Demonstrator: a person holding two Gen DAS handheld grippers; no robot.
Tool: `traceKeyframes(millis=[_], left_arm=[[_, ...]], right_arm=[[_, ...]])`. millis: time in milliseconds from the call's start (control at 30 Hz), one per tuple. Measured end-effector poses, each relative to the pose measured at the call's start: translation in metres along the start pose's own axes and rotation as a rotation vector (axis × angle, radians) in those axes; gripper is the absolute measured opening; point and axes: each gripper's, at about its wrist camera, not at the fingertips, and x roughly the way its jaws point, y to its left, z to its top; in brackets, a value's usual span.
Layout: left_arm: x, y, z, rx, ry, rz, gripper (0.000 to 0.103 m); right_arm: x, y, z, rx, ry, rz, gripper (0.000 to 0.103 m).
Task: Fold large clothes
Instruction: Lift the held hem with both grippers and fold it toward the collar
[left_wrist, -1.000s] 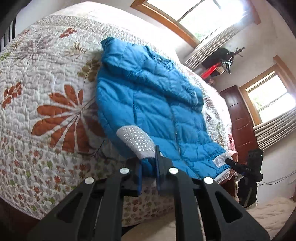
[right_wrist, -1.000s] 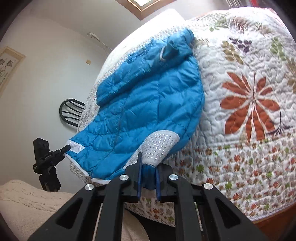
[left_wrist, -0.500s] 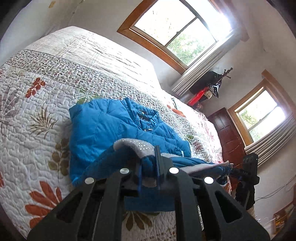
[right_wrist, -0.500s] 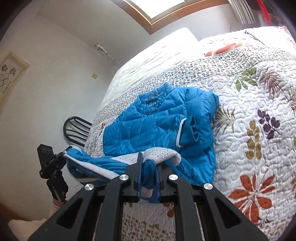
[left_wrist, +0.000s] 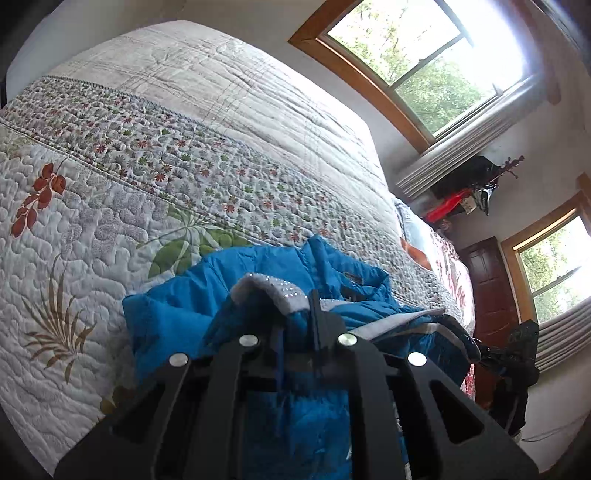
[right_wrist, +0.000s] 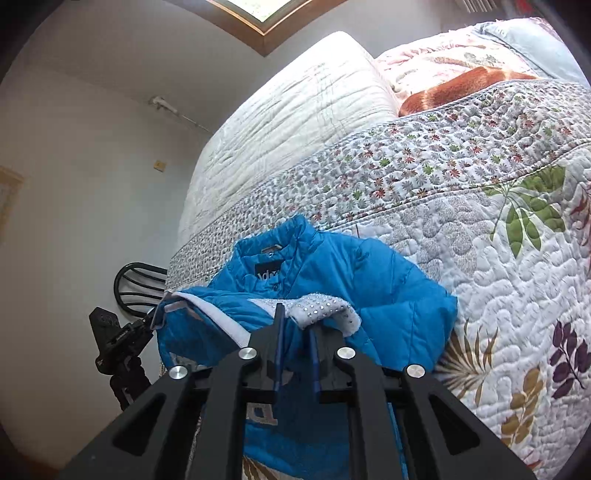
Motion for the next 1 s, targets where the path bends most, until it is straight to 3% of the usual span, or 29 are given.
traceKeyframes(millis=[133, 400, 533, 567, 600, 633, 700, 767, 900, 1000], left_arm=[[0.038, 0.01, 0.009, 0.005, 0.054, 0.062, 0.01], [0.08, 0.026, 0.013, -0.022, 0.131, 0.108, 0.014], [0.061, 0.025, 0.014, -0.03, 0.145, 0.043, 0.022], [0.052, 0.023, 0.013, -0.028, 0.141, 0.021, 0.029], [0.042, 0.022, 0.012, -0.022, 0.132, 0.005, 0.046], [0.029, 0.022, 0.011, -0.011, 0.113, -0.001, 0.056], [0.009, 0.02, 0.01, 0.028, 0.079, -0.003, 0.061], [-0.004, 0.02, 0.01, 0.081, 0.057, 0.041, 0.062], [0.006, 0.02, 0.01, 0.203, 0.058, 0.209, 0.064], [0.029, 0.024, 0.014, 0.236, 0.089, 0.244, 0.065]], right_arm=[[0.032, -0.018, 0.02, 0.031, 0.045, -0.037, 0.011], [0.069, -0.051, 0.029, 0.118, 0.098, -0.055, 0.015], [0.05, -0.046, 0.024, 0.115, 0.068, 0.008, 0.031], [0.043, -0.043, 0.022, 0.098, 0.057, 0.013, 0.047], [0.035, -0.039, 0.02, 0.078, 0.039, 0.0, 0.059], [0.025, -0.034, 0.017, 0.051, 0.016, -0.028, 0.073], [0.011, -0.024, 0.014, -0.013, -0.012, -0.065, 0.073], [0.009, -0.019, 0.011, -0.051, -0.004, -0.092, 0.073], [0.027, -0.017, 0.012, -0.097, 0.04, -0.167, 0.073], [0.051, -0.019, 0.016, -0.116, 0.079, -0.207, 0.073]])
